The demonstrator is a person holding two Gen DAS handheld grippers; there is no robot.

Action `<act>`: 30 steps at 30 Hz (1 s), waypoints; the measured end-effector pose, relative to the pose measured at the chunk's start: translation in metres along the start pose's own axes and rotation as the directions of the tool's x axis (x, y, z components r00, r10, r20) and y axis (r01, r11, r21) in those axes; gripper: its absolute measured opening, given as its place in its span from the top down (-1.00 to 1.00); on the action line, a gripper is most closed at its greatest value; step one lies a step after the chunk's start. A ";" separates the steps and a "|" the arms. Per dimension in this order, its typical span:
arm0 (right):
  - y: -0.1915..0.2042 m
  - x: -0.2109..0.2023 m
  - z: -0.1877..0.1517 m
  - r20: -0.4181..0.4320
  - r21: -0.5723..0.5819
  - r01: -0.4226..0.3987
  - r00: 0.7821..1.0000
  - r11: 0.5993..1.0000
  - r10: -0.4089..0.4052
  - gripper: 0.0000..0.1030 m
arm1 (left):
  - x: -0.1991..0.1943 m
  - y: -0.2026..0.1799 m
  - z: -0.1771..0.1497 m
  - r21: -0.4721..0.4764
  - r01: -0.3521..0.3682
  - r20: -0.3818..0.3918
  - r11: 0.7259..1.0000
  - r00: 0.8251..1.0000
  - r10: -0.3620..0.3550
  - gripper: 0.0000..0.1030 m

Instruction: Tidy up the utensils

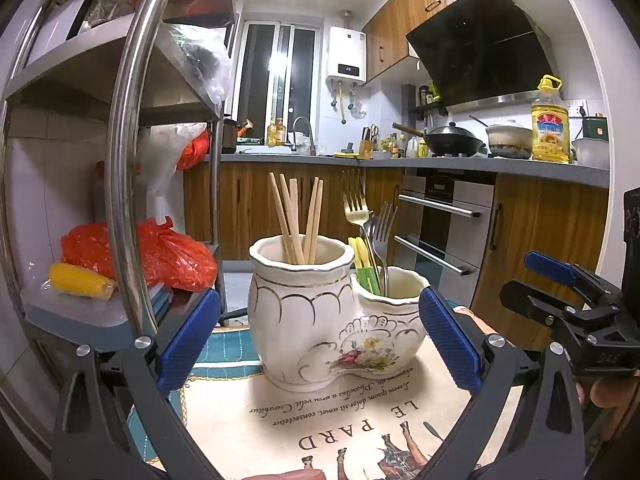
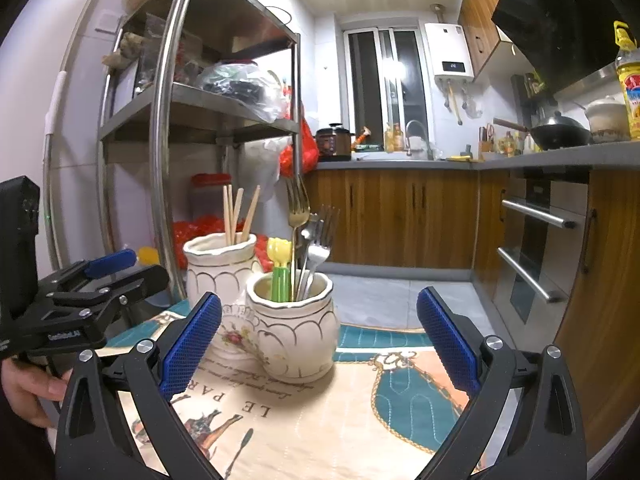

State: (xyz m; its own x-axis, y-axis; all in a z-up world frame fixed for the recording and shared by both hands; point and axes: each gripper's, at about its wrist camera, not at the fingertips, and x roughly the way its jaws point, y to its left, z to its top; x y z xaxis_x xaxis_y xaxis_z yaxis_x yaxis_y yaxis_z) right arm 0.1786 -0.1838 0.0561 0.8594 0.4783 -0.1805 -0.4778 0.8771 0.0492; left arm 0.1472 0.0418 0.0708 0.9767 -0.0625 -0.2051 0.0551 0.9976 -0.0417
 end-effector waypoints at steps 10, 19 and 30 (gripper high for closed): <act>0.000 0.004 0.000 -0.012 0.003 0.009 1.000 1.000 -0.009 -0.89 | 0.000 0.000 -0.001 -0.001 -0.004 -0.004 1.000 1.000 0.004 -0.91; 0.000 0.004 -0.001 -0.013 -0.001 0.004 1.000 1.000 -0.004 -0.89 | 0.000 0.000 -0.001 -0.001 -0.003 -0.005 1.000 1.000 0.003 -0.91; 0.000 0.003 -0.002 -0.011 -0.003 -0.001 1.000 1.000 0.001 -0.89 | 0.000 0.000 -0.001 -0.001 -0.003 -0.004 1.000 1.000 0.003 -0.91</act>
State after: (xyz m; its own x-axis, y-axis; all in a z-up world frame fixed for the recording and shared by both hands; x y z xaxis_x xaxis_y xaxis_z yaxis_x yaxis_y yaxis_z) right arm 0.1807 -0.1823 0.0538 0.8570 0.4784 -0.1917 -0.4790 0.8766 0.0461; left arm 0.1472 0.0419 0.0702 0.9760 -0.0598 -0.2095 0.0522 0.9978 -0.0416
